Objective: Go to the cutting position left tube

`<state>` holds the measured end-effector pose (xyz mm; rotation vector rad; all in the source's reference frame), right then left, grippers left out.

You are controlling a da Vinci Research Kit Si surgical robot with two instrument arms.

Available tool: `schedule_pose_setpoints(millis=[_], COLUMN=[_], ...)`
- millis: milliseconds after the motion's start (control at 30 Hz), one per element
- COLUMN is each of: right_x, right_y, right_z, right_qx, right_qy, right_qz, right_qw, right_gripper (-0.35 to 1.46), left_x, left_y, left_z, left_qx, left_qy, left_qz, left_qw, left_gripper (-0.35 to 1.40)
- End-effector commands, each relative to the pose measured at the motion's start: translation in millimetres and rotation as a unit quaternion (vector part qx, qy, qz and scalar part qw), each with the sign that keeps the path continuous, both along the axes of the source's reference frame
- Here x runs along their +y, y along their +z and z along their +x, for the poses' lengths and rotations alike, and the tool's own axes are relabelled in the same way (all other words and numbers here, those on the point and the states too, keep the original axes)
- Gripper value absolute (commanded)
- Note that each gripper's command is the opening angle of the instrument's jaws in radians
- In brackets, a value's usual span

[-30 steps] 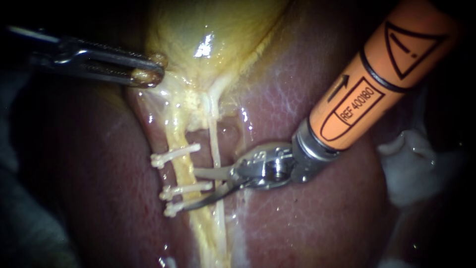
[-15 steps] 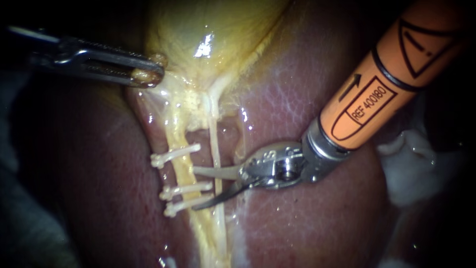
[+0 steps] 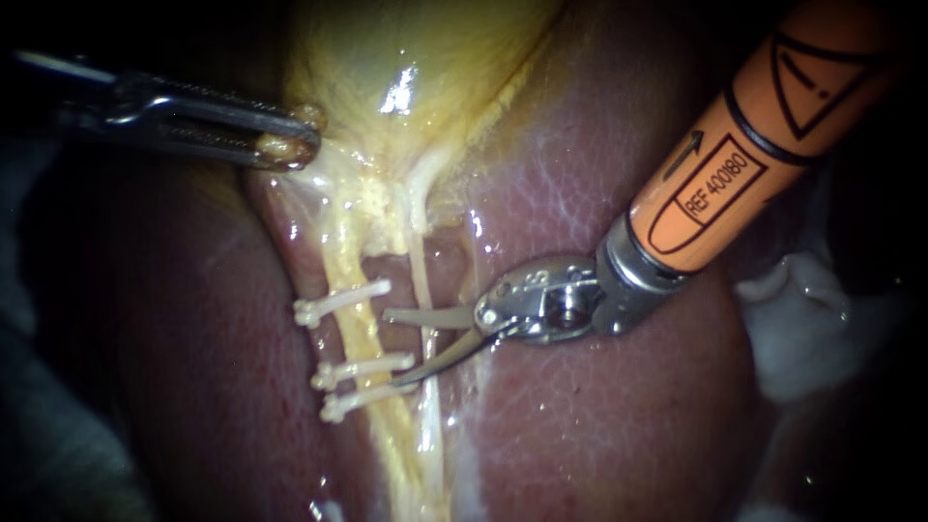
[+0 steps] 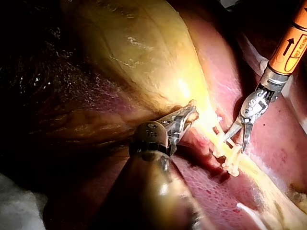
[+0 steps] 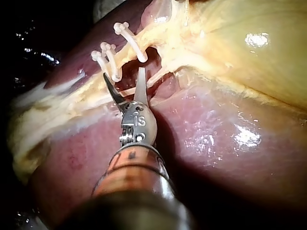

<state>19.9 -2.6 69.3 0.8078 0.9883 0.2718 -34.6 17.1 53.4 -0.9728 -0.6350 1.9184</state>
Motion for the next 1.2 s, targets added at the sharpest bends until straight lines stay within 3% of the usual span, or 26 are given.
schedule_pose_setpoints(millis=[33,567,833,1200], right_x=[-0.1,0.5,0.0,-0.7], right_y=[0.1,1.2,0.7,-0.2], right_z=[0.0,1.0,2.2,5.2], right_qx=[0.004,0.056,0.078,0.108], right_qy=[-0.002,-0.009,-0.019,-0.011], right_qz=[0.002,0.028,0.038,0.053], right_qw=[1.0000,0.9980,0.9960,0.9927], right_gripper=[1.26,1.26,1.24,1.24], left_x=[0.0,0.0,0.0,0.0], left_y=[0.0,0.0,0.0,0.0], left_z=[0.0,0.0,0.0,-0.1], left_qx=[0.000,0.000,0.000,0.000], left_qy=[0.000,0.000,0.000,0.000], left_qz=[0.000,0.000,0.000,0.000], left_qw=[1.0000,1.0000,1.0000,1.0000], left_gripper=[-0.35,-0.35,-0.35,-0.35])
